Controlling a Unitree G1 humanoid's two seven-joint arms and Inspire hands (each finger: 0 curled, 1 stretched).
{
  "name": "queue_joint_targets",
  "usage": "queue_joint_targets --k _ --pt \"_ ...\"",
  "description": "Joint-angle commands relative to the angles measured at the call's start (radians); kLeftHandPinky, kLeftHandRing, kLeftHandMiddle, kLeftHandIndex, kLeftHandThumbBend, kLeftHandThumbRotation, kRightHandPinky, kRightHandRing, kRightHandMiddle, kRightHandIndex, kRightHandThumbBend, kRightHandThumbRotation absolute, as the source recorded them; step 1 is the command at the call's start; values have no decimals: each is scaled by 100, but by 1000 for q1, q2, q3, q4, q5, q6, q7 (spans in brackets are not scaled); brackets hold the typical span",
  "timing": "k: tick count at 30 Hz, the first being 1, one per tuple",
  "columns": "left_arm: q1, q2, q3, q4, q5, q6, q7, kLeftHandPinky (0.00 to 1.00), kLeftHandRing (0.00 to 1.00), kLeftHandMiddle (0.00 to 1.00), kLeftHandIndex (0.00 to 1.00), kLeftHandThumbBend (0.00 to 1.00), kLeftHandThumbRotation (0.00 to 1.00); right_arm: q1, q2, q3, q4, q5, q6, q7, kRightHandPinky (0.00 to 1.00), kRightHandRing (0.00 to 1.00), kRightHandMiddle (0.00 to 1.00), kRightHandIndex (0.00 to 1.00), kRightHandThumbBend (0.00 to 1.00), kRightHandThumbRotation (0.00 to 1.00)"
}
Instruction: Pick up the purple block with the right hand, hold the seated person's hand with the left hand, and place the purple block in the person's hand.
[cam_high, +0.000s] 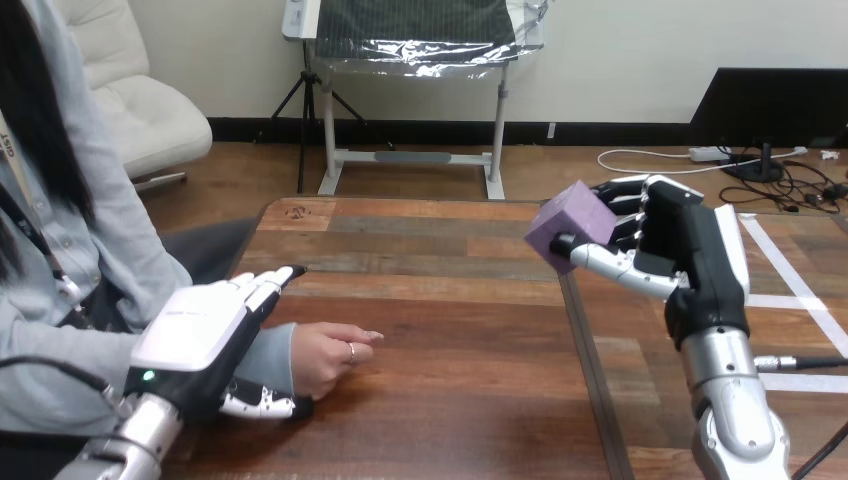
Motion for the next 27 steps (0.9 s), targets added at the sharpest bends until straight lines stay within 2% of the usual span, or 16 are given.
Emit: queue_joint_targets --k 1,14,27 --pt "-85 28 -49 91 6 37 2 86 90 90 93 100 29 -15 0 -19 -95 30 -10 19 31 37 45 48 75 0" --pt "-138 24 -110 188 -5 81 6 84 88 89 91 100 28 31 4 -28 -191 84 26 76 30 36 44 48 74 0" --pt "-156 25 -153 207 -12 93 17 78 81 81 83 100 25 65 8 -31 -278 118 73 102 29 35 44 47 73 0"
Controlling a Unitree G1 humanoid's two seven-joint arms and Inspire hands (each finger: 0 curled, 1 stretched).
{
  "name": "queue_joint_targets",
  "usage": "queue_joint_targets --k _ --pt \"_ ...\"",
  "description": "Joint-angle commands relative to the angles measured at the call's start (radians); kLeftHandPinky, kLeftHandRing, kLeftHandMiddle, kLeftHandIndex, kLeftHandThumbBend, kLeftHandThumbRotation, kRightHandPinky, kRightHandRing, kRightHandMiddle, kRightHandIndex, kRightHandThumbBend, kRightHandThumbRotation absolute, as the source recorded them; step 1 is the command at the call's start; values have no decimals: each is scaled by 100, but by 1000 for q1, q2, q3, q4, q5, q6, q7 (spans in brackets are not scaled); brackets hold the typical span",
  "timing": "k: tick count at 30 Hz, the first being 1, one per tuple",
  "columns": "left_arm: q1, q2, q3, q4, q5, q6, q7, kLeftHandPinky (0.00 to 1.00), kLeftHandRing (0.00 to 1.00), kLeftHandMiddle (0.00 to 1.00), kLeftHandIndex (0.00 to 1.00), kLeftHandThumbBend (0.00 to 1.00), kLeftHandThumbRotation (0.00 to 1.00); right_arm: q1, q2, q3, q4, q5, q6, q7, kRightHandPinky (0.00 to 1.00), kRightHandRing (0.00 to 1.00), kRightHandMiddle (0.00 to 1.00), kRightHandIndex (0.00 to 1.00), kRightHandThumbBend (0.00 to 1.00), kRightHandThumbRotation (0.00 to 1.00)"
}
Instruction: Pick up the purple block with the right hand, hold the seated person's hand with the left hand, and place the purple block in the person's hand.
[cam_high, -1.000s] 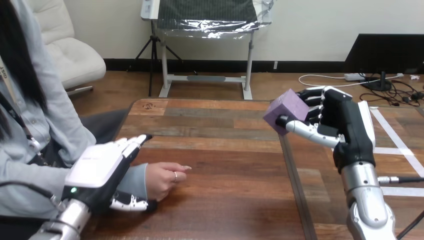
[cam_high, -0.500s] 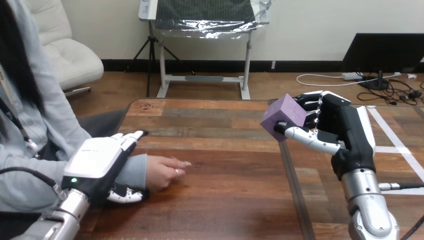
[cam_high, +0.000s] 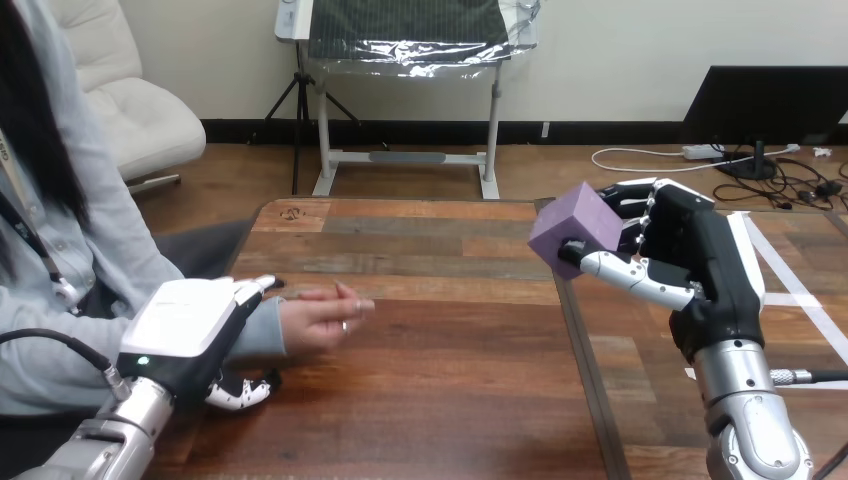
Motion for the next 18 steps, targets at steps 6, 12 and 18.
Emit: queue_joint_targets --k 6,12,18 --pt "-36 29 -46 7 -7 3 -16 69 73 74 76 100 24 -27 5 -16 -102 17 12 13 30 36 44 47 73 0" --pt "-37 31 -50 -11 -17 15 -49 55 60 64 66 99 19 -23 8 -13 -102 18 4 19 30 36 44 47 72 0" --pt "-35 31 -51 -13 -21 12 -53 46 49 54 57 95 11 -17 14 -9 -113 15 16 18 31 37 44 47 71 0"
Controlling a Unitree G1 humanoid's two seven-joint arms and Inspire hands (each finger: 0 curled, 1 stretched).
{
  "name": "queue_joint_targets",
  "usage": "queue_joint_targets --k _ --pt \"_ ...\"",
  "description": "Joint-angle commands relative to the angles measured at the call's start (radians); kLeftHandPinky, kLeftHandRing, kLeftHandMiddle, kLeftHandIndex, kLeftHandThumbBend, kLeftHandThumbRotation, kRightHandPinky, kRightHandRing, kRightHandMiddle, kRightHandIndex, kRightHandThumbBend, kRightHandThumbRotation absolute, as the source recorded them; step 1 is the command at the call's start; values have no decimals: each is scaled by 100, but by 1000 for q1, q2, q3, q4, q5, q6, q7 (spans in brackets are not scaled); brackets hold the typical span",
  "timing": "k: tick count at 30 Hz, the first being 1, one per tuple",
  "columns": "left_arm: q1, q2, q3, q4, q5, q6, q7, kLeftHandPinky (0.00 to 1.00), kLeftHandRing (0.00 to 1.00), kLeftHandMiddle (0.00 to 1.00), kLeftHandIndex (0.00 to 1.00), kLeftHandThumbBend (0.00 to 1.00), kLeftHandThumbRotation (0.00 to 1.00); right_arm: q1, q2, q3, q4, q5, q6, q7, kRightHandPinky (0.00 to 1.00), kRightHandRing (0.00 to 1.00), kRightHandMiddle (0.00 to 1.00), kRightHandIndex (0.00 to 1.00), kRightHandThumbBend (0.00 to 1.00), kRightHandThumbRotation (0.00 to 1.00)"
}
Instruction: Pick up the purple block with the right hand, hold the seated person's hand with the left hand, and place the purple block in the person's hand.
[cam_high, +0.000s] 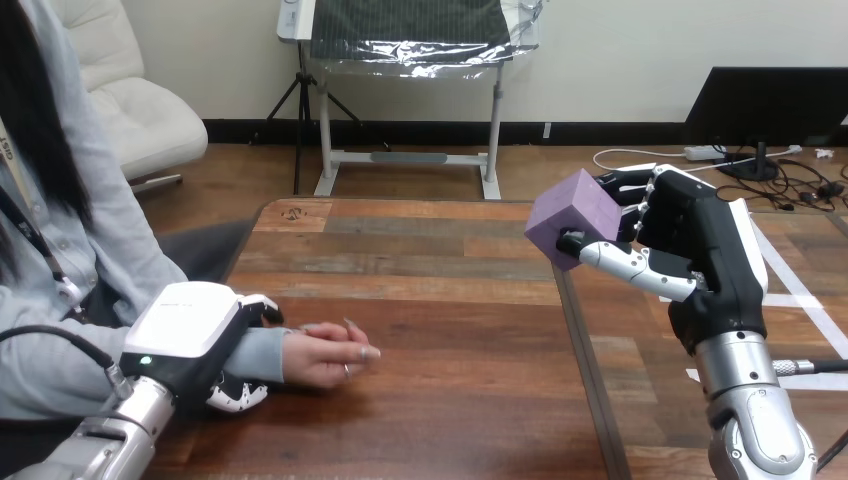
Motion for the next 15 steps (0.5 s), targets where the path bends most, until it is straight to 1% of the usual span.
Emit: queue_joint_targets --k 1,4,9,15 --pt "-27 23 -28 -4 -7 13 -23 44 47 52 54 94 8 -20 14 -9 -60 6 3 0 31 37 44 47 71 0" --pt "-26 21 -30 -5 -12 16 -28 41 44 49 51 93 5 -18 18 -9 -61 16 13 6 31 37 44 47 70 0" --pt "-24 18 -25 -5 -32 7 -35 37 40 45 47 90 1 -16 22 -6 -59 15 13 8 31 37 44 47 69 0" --pt "-20 17 -18 -10 -57 -9 -41 35 38 43 44 88 0 -16 25 -2 -49 6 11 8 31 37 44 47 69 0"
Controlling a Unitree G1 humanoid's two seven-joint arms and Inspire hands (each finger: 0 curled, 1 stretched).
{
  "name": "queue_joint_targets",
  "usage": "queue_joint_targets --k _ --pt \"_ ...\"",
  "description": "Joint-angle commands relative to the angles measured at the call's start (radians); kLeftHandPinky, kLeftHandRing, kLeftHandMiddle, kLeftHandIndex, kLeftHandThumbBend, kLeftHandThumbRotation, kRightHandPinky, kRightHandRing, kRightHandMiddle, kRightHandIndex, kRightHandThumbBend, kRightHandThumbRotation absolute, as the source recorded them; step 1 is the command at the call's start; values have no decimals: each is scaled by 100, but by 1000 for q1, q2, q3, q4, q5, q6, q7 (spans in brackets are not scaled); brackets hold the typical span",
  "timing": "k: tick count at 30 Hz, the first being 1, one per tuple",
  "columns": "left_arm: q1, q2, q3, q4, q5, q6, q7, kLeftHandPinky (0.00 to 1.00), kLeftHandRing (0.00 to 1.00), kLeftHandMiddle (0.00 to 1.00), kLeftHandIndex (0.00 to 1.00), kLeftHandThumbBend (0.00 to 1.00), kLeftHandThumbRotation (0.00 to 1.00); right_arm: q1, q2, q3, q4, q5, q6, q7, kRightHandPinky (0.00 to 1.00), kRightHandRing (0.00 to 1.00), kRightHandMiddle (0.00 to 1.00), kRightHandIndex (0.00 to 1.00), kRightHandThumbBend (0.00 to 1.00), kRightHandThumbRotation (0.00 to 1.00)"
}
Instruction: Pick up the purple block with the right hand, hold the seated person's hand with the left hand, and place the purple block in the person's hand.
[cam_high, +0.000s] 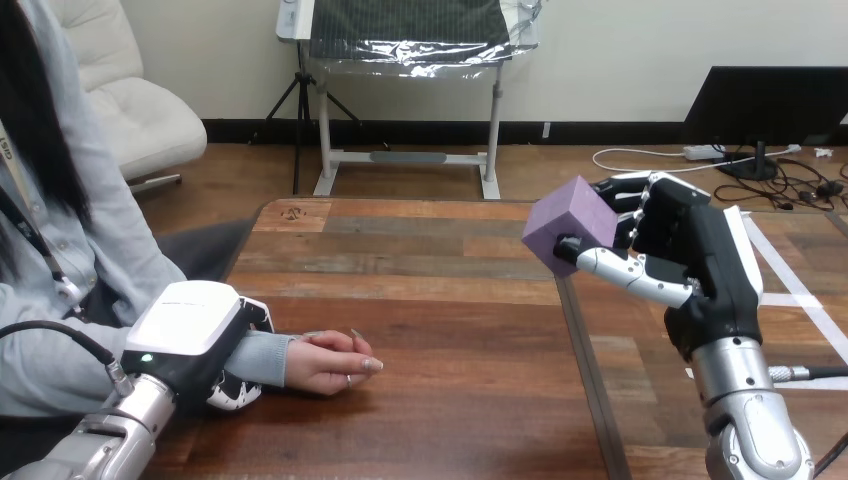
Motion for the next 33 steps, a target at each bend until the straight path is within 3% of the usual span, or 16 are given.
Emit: queue_joint_targets --k 1,16,25,33 --pt "-18 12 -6 -3 -25 -4 -17 35 38 42 43 88 0 -29 16 -3 -49 0 -2 1 31 37 44 47 69 0" --pt "-11 21 -7 -29 -50 -29 -11 32 34 39 40 86 0 -35 26 8 -11 -21 -32 7 32 37 45 49 69 0" --pt "-7 26 -4 -47 -55 -54 13 31 33 38 39 86 0 -38 39 11 5 -26 -25 17 32 38 47 49 69 0" --pt "1 34 7 -89 -68 -71 -4 31 33 38 39 86 0 -38 47 21 20 -31 -24 30 33 39 47 50 70 0"
